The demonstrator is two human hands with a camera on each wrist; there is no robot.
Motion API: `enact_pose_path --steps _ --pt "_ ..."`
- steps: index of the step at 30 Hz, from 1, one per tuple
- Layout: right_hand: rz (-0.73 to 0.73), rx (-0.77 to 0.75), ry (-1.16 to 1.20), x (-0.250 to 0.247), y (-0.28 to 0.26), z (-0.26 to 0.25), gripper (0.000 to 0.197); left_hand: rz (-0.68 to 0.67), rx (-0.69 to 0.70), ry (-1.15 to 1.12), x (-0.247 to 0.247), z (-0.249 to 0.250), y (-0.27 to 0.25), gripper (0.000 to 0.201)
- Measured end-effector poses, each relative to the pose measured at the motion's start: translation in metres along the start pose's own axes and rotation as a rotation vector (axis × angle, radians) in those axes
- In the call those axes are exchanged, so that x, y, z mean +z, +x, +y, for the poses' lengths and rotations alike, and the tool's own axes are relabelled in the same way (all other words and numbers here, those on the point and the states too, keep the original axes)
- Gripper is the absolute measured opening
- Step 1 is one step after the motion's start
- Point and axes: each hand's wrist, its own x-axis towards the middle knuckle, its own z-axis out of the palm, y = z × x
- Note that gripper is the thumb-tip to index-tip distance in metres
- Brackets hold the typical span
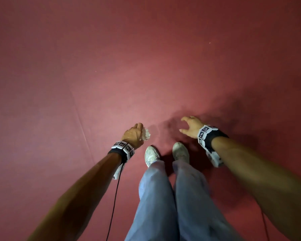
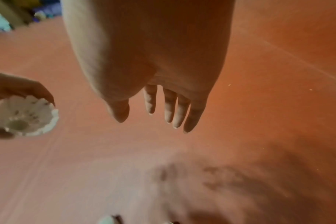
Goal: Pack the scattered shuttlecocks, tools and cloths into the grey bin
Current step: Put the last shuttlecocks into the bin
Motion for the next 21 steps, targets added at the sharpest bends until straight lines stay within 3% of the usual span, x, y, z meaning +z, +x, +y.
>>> enact_pose_path --steps 3,7,12,16,21 --pt "0.080 -0.041 0.227 -0.053 -0.074 -0.040 0.065 0.077 0.060 -0.056 -0.068 0.049 -0.063 0.054" --pt "0.165 -0.115 0.545 -0.130 -0.166 -0.105 0.048 0.261 0.142 -0.161 -0.154 0.113 -0.144 0.059" --pt "0.260 -0.195 0.800 -0.193 -0.271 -0.164 0.029 0.406 0.171 -0.353 -0.220 0.163 -0.243 0.060" --pt "0.254 -0.260 0.898 -0.205 -0.326 -0.196 0.027 0.601 0.111 -0.524 -0.251 0.163 -0.314 0.051" --pt "0.040 -0.426 0.786 -0.203 -0.386 -0.280 0.022 0.845 -0.011 -0.781 -0.257 0.121 -0.412 0.041"
